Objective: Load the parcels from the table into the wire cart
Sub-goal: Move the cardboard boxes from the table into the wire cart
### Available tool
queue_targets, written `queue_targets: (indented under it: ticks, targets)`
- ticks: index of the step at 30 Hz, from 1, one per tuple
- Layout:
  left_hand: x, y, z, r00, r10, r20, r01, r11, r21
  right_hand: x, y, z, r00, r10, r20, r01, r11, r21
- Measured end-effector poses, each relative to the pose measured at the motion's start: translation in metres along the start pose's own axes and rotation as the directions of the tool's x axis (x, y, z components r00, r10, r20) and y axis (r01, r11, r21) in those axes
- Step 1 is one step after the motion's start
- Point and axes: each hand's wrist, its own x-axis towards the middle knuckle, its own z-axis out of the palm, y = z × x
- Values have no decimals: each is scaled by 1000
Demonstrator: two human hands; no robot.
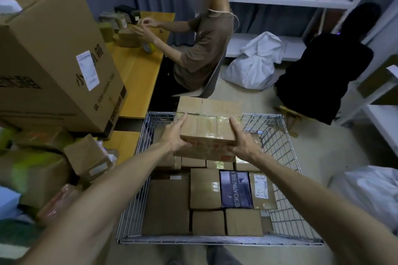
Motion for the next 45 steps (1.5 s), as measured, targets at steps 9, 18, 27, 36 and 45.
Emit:
queue_targets:
  ticks: [9,18,27,36,45]
  targets:
    - [67,-12,64,987,-161,14,161,987,-21,72,69,9,988,-5,153,-10,995,98]
    - [90,-79,153,964,-253,81,257,966,-39,99,144,77,966,30,255,-51,996,75]
    - [158,-171,195,959,-261,108,266,963,-35,167,181,164,949,96,299,-204,912,357]
    - [232,-258,229,976,-211,56,213,976,-38,253,228,240,970,72,234,-132,959,250]
    - [261,-294,230,991,-130,25,122,973,194,286,253,276,996,-34,88,33,999,10]
